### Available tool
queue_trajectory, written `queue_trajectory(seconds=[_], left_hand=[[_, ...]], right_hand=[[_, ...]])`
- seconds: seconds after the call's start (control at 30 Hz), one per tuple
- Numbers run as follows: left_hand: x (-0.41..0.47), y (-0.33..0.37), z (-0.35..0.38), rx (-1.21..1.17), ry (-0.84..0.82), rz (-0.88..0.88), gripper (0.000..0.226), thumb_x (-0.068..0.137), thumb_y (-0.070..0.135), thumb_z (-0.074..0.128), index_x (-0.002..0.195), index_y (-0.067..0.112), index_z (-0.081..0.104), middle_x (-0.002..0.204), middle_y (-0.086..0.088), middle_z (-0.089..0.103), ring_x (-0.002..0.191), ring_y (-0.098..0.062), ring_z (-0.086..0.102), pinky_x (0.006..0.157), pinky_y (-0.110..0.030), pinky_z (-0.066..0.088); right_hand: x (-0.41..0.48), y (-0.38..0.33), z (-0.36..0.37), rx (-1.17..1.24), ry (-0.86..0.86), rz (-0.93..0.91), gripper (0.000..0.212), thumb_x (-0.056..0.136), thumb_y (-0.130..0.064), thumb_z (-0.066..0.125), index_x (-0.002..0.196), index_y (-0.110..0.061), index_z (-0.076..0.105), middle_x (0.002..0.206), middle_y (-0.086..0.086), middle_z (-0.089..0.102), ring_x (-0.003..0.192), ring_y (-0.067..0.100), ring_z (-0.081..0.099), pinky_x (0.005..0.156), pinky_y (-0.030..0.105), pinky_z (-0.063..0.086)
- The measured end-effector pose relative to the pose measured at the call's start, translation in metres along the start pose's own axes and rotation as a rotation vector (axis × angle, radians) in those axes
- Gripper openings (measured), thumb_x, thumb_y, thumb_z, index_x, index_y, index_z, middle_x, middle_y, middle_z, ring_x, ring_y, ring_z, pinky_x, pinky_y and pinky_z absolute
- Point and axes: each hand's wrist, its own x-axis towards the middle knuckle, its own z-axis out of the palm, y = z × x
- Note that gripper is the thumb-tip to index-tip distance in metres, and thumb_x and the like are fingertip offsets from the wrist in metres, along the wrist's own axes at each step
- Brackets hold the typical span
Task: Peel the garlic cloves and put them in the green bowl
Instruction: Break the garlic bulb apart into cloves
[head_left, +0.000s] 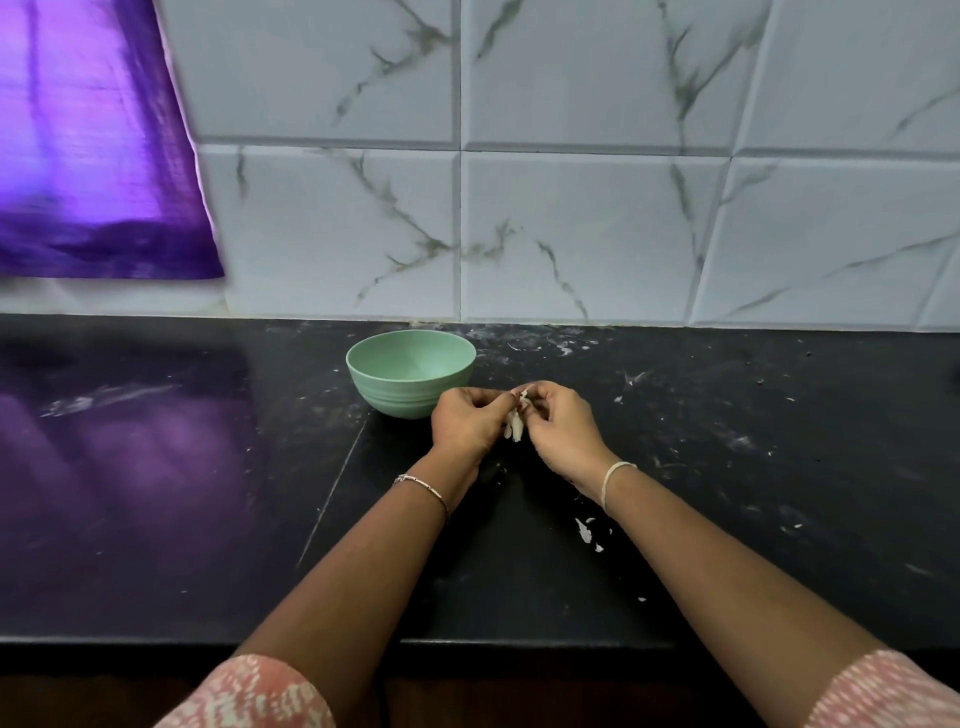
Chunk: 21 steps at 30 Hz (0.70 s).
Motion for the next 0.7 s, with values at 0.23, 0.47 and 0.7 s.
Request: queue_trajectory(seconds=[0.23, 0.47, 0.7], left_hand=[[0.007, 0.002, 0.009, 0.207, 0.055, 0.082, 0.022, 0.082, 0.021, 0.066, 0.061, 0.017, 0.07, 0.053, 0.003, 0.064, 0.044, -0.002, 0.05, 0.047, -0.016, 0.039], [0.006, -0.001, 0.012, 0.323, 0.022, 0.175, 0.015, 0.088, 0.024, 0.065, 0.091, 0.017, 0.077, 0.073, 0.001, 0.073, 0.065, -0.008, 0.064, 0.06, -0.023, 0.048], [-0.004, 0.002, 0.009, 0.238, -0.04, 0.104, 0.023, 0.092, 0.015, 0.058, 0.109, 0.014, 0.074, 0.087, 0.001, 0.074, 0.083, -0.012, 0.069, 0.076, -0.025, 0.053]], right_hand=[[0.0, -0.01, 0.007, -0.194, 0.095, 0.021, 0.025, 0.095, -0.009, 0.046, 0.111, -0.013, 0.065, 0.11, 0.008, 0.068, 0.103, 0.026, 0.062, 0.09, 0.037, 0.049], [0.002, -0.008, 0.008, -0.187, 0.16, 0.061, 0.026, 0.094, -0.005, 0.045, 0.106, -0.013, 0.067, 0.103, 0.005, 0.069, 0.097, 0.022, 0.063, 0.083, 0.031, 0.048], [-0.002, -0.001, 0.004, -0.005, 0.133, 0.1, 0.025, 0.097, -0.006, 0.046, 0.101, -0.02, 0.067, 0.092, -0.006, 0.068, 0.084, 0.008, 0.064, 0.076, 0.022, 0.05]])
